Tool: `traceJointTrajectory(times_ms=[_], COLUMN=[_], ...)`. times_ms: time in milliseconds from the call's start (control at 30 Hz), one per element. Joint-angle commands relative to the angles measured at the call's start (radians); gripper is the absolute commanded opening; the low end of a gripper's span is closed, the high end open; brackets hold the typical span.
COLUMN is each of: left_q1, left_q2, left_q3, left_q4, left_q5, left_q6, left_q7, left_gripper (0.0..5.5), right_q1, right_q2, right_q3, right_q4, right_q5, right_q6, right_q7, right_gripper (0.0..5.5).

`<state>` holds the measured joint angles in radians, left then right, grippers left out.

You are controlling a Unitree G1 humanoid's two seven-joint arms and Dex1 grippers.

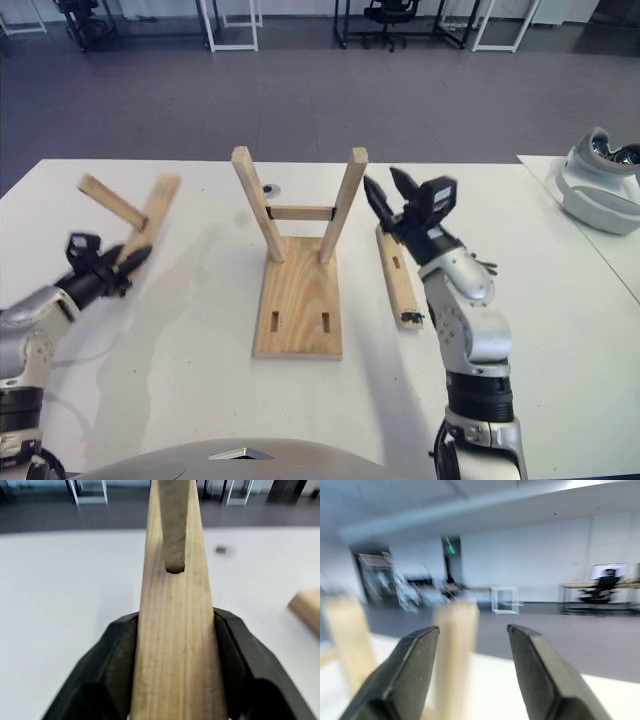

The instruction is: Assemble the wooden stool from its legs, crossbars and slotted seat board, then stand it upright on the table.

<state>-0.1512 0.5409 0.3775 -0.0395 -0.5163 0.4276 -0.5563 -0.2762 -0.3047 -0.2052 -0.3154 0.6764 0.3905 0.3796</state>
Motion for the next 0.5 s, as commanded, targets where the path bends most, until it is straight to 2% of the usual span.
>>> traceJointTrajectory(times_ms=[33, 167, 300, 467, 500], left_q1=[-0.188, -0.320, -0.394, -0.385, -0.384], left_q2=[0.055, 0.035, 0.015, 0.031, 0.032], left_q3=[0.027, -0.126, -0.281, -0.351, -0.357], left_q4=[-0.125, -0.260, -0.327, -0.359, -0.362], left_q5=[-0.086, -0.110, -0.083, -0.033, -0.025], left_q6=[0.000, 0.058, 0.073, 0.062, 0.062], left_q7=[-0.020, -0.044, -0.077, -0.103, -0.106], left_gripper=[2.03, 2.03, 2.03, 2.03, 2.03], right_q1=[-0.274, -0.478, -0.542, -0.535, -0.531], right_q2=[0.054, 0.171, 0.245, 0.264, 0.264], right_q3=[-0.036, 0.001, -0.003, -0.026, -0.028], right_q4=[-0.020, 0.084, 0.124, 0.114, 0.107], right_q5=[0.318, 0.438, 0.543, 0.613, 0.624], right_q6=[0.189, 0.264, 0.304, 0.306, 0.307], right_q7=[-0.126, -0.270, -0.357, -0.427, -0.436], right_gripper=[3.09, 3.15, 3.15, 3.15, 2.95])
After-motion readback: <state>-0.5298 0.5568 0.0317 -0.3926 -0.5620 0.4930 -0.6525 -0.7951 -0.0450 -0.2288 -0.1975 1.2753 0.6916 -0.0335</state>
